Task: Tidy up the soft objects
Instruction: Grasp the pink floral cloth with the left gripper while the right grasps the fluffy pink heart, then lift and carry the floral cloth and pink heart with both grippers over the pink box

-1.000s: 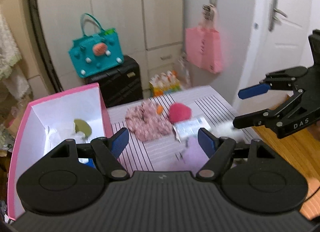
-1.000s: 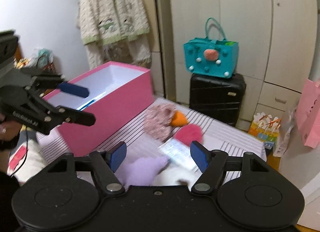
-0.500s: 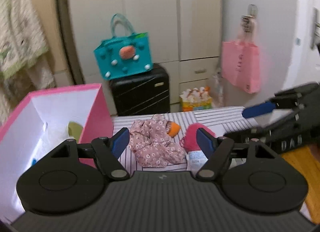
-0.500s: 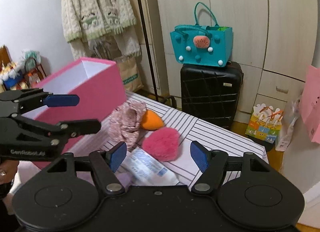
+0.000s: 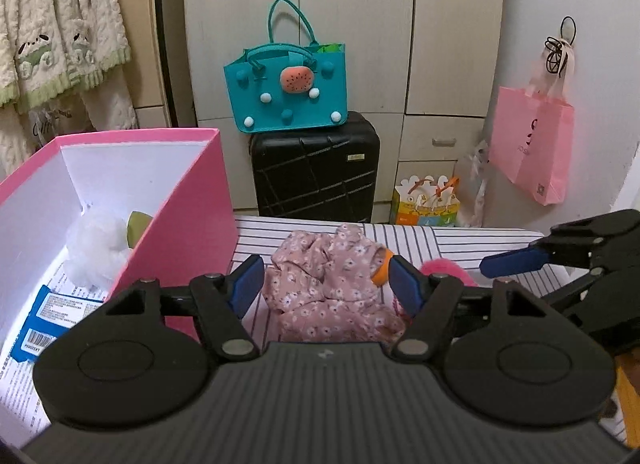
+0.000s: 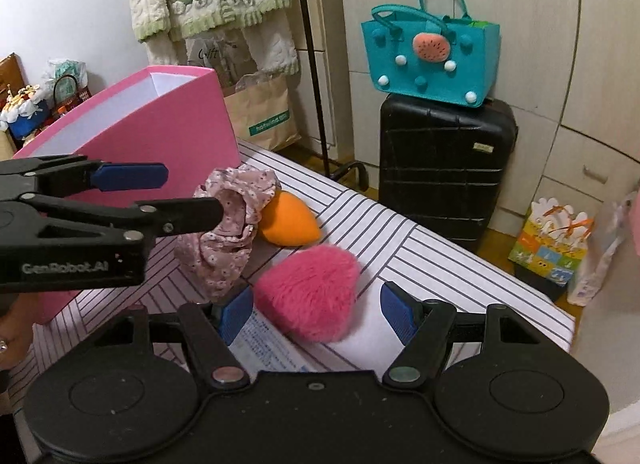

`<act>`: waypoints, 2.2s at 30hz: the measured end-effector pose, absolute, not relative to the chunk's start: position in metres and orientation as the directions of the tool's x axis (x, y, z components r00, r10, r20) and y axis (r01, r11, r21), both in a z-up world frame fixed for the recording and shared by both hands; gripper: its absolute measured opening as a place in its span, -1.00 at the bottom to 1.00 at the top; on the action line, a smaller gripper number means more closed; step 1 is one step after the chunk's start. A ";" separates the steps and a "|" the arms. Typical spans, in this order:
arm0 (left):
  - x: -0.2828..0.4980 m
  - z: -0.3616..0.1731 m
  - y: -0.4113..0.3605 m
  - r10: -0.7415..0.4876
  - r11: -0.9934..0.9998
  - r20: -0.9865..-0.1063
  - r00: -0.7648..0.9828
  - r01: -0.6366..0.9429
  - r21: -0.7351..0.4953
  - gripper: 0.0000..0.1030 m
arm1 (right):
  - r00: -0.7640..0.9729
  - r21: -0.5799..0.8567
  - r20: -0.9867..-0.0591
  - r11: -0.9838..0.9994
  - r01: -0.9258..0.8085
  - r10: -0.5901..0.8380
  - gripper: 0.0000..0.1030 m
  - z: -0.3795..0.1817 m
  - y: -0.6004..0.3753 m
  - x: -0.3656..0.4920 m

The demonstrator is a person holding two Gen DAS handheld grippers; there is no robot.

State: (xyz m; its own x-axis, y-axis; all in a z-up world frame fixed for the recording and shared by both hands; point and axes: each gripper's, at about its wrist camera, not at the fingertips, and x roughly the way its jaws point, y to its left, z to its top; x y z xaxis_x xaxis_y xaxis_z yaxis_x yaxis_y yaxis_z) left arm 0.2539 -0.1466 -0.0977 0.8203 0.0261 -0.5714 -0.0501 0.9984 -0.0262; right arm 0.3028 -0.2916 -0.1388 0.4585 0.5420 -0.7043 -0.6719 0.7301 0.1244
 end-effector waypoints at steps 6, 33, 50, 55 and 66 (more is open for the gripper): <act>0.263 -0.112 -0.142 -0.021 0.995 -0.612 0.790 -0.040 -0.086 0.32 | 0.429 0.182 -0.699 0.722 -0.667 0.572 0.44 -0.148 -0.290 0.312; 0.274 -0.149 -0.131 -0.044 0.984 -0.639 0.768 -0.076 -0.160 -0.68 | 0.459 0.178 -0.651 0.709 -0.682 0.605 -0.01 -0.149 -0.300 0.300; 0.234 -0.120 -0.129 -0.109 0.987 -0.576 0.810 0.018 -0.163 -0.68 | 0.475 0.144 -0.722 0.781 -0.608 0.503 0.11 -0.133 -0.290 0.297; 0.226 -0.116 -0.129 -0.119 0.987 -0.575 0.810 0.032 -0.160 -0.68 | 0.444 0.145 -0.758 0.787 -0.599 0.478 0.42 -0.139 -0.277 0.311; 0.214 -0.112 -0.127 -0.171 0.983 -0.605 0.777 0.089 -0.163 -0.68 | 0.488 0.139 -0.743 0.819 -0.557 0.458 0.03 -0.133 -0.278 0.301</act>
State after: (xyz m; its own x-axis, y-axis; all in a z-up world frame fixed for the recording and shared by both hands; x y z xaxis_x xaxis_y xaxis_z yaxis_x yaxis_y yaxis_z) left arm 0.2141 -0.1273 -0.1119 0.7775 -0.1709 -0.6053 0.0893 0.9826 -0.1627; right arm 0.3009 -0.2782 -0.1330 0.4884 0.4577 -0.7430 -0.5566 0.8191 0.1388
